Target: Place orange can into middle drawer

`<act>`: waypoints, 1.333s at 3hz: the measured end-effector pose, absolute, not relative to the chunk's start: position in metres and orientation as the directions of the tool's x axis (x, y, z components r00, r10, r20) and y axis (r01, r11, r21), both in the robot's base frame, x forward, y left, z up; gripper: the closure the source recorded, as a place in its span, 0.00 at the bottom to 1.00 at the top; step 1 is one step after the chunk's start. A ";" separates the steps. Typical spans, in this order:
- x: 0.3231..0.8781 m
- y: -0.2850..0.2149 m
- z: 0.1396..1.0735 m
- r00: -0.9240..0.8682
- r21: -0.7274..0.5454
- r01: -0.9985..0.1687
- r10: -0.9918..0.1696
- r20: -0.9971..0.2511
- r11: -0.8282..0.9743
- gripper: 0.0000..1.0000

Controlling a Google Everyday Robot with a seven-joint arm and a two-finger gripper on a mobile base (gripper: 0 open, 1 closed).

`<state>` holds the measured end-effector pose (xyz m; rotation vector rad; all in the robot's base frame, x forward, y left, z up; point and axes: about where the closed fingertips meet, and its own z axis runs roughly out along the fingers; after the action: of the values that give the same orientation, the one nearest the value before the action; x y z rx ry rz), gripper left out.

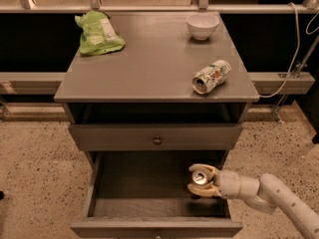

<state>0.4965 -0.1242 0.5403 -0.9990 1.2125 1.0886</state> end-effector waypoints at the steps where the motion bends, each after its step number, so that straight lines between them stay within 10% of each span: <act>1: 0.491 -0.143 0.506 -0.017 0.041 -0.976 0.113 -0.993 0.213 1.00; 2: 0.490 -0.143 0.502 -0.022 0.047 -0.976 0.115 -0.993 0.213 0.98; 4: 0.491 -0.138 0.503 -0.023 0.047 -0.978 0.119 -0.993 0.204 0.46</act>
Offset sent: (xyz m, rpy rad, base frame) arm -0.0051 -0.0164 -0.0306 0.0170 0.0439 -0.0097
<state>0.4906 -0.1380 0.5030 -0.9549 1.2402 1.1331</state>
